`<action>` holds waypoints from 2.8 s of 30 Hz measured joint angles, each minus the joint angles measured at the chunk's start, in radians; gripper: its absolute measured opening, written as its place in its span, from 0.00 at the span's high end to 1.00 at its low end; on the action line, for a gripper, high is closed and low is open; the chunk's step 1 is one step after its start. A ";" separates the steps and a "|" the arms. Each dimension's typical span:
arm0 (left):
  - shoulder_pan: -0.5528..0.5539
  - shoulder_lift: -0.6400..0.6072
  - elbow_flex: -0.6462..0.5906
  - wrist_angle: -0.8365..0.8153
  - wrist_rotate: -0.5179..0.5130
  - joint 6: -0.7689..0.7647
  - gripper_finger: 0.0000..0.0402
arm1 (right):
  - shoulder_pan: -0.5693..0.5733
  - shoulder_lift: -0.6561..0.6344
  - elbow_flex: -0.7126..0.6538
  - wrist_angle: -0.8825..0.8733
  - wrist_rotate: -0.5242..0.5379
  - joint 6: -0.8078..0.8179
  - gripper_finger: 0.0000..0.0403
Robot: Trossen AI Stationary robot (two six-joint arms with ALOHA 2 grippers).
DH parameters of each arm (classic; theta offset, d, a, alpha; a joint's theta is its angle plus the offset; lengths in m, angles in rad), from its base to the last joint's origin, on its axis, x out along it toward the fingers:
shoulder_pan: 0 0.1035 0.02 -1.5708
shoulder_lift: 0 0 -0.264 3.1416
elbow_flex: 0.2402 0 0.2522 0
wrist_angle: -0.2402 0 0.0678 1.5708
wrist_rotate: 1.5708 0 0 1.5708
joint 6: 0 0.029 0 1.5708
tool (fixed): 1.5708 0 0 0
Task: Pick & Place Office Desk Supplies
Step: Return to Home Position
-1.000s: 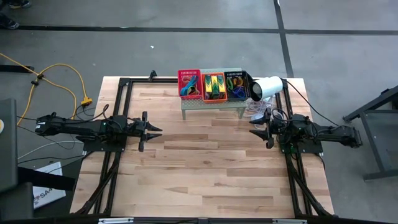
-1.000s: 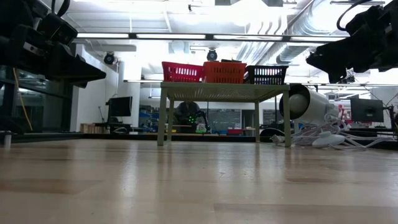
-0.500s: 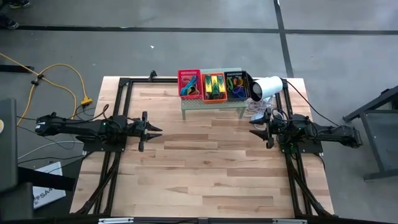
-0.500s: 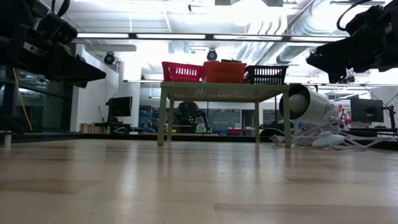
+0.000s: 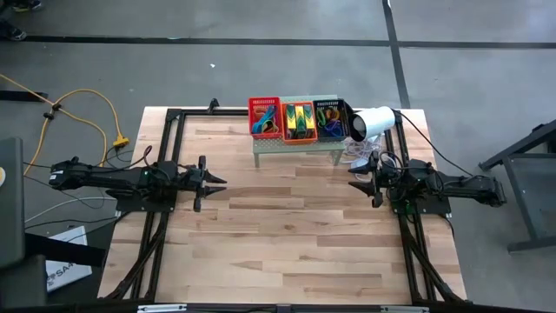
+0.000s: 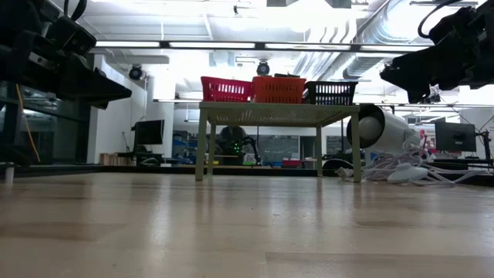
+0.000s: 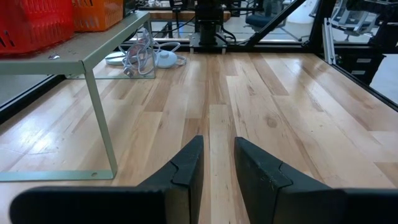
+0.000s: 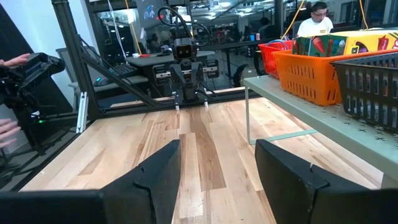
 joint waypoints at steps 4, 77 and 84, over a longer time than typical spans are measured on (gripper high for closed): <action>0.000 0.000 0.000 0.000 0.000 0.013 0.79 | 0.000 0.000 0.000 0.000 0.000 0.000 0.52; -0.005 -0.141 -0.006 -0.110 0.000 -0.037 0.79 | 0.000 0.000 0.000 0.000 0.000 0.000 0.52; -0.005 -0.141 -0.006 -0.110 0.000 -0.037 0.79 | 0.000 0.000 0.000 0.000 0.000 0.000 0.52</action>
